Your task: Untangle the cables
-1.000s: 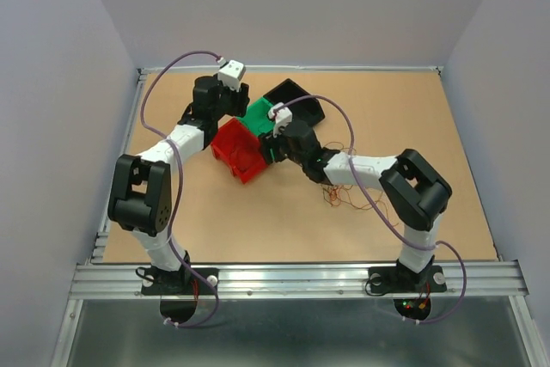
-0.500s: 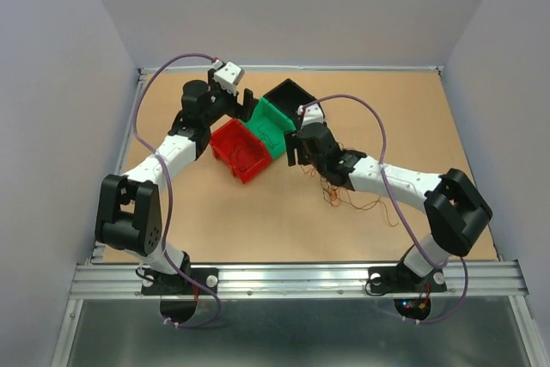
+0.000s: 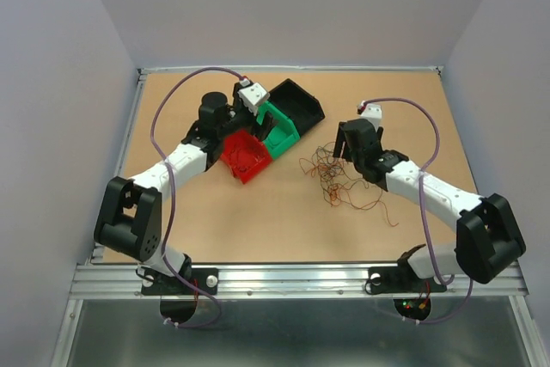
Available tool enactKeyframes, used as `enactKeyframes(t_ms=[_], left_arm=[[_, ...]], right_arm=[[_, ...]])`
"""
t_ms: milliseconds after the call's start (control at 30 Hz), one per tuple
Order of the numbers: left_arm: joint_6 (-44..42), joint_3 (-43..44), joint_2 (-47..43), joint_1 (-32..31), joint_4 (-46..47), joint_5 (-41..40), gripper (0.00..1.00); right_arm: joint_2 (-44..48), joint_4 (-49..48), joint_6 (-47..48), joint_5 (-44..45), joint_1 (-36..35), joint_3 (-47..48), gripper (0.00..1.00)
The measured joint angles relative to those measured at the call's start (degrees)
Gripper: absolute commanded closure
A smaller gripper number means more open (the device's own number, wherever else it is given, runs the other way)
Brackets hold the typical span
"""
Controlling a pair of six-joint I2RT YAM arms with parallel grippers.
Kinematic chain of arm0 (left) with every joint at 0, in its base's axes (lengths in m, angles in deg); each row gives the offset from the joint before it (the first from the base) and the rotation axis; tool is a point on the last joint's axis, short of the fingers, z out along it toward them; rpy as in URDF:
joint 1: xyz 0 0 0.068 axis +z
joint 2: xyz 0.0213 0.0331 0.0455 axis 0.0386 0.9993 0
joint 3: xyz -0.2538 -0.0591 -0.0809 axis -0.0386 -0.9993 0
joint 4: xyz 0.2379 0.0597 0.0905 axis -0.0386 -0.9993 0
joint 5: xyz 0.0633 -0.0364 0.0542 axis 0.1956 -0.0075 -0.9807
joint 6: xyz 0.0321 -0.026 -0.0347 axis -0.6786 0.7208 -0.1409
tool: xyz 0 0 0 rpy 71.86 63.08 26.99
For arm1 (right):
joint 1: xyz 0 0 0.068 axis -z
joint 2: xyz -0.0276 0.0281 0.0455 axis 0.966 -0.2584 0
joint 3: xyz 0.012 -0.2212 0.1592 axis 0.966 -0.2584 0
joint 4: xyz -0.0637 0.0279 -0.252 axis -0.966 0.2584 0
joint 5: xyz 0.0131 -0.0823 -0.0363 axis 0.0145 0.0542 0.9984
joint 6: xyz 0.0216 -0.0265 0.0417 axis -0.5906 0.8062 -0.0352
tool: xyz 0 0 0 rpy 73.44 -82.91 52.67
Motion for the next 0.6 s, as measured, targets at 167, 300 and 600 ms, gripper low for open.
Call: enactKeyframes(t_ms=[167, 300, 600], left_arm=[[-3.58, -2.14, -2.67, -4.63, -0.09, -3.63, 0.06], [-5.44, -2.91, -3.85, -6.49, 0.28, -5.31, 0.07], [-6.49, -2.97, -3.89, -6.34, 0.48, -7.87, 0.06]], right_arm=[[-5.05, 0.42, -0.87, -1.11, 2.99, 0.0, 0.26], [-10.8, 0.42, -0.79, -2.6, 3.06, 0.48, 0.33], [-20.85, -0.74, 0.63, -3.52, 3.48, 6.25, 0.48]])
